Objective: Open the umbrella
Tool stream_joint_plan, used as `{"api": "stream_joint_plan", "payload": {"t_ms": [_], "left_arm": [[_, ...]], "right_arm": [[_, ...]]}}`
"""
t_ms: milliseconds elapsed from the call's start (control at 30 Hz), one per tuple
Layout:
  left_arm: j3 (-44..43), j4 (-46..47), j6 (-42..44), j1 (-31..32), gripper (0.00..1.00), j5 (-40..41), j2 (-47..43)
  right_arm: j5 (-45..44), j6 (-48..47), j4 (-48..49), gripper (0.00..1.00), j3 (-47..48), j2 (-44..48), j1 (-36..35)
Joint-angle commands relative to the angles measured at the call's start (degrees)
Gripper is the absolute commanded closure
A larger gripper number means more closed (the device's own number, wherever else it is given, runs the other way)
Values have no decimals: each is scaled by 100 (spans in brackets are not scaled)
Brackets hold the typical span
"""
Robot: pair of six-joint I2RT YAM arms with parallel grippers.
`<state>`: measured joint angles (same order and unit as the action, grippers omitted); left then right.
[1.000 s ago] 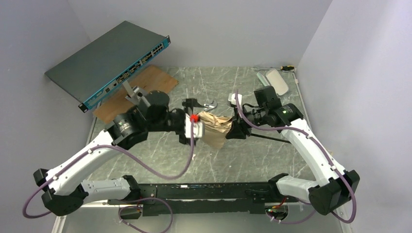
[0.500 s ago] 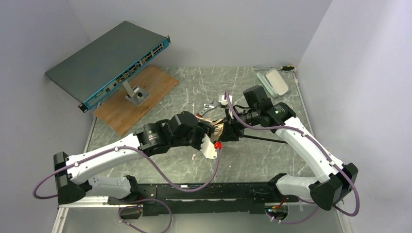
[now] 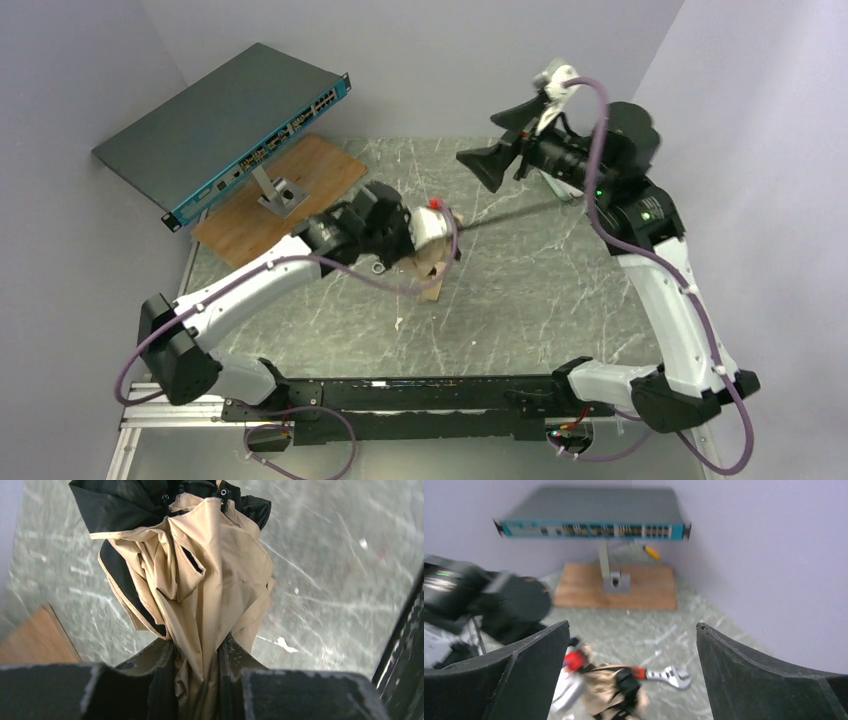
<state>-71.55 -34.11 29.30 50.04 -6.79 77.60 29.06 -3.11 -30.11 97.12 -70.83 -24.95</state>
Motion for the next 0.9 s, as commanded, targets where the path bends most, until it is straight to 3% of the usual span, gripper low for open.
{"api": "stream_joint_plan", "payload": {"t_ms": [0, 133, 267, 433, 600, 667, 800, 867], "left_arm": [[-696, 1374, -2031, -1129, 100, -1268, -40], [-67, 3397, -2890, -1731, 100, -2331, -521], [173, 4296, -3413, -1731, 100, -2833, -743], [537, 5396, -4157, -1717, 100, -3466, -786], [659, 5816, -4440, -1528, 100, -3492, -788], [704, 5839, -4458, -1462, 100, -3537, -807], [762, 5762, -4390, -1394, 100, -3650, -864], [836, 5760, -4446, -1392, 100, -3639, -890]], "right_arm": [[-349, 1223, 1188, 3, -156, 515, -36], [-904, 1587, 1412, 4, -1150, 1261, -36], [-1996, 1686, 1625, 5, -1816, 1514, -15], [-1916, 1867, 2729, 5, -1986, 1351, -1], [-1541, 2433, 3328, 6, -1645, 983, 1], [-1290, 2529, 3612, 12, -1618, 927, -2], [-1114, 2690, 3777, 32, -1626, 806, -1], [-1062, 2754, 3854, 50, -1623, 761, -1]]}}
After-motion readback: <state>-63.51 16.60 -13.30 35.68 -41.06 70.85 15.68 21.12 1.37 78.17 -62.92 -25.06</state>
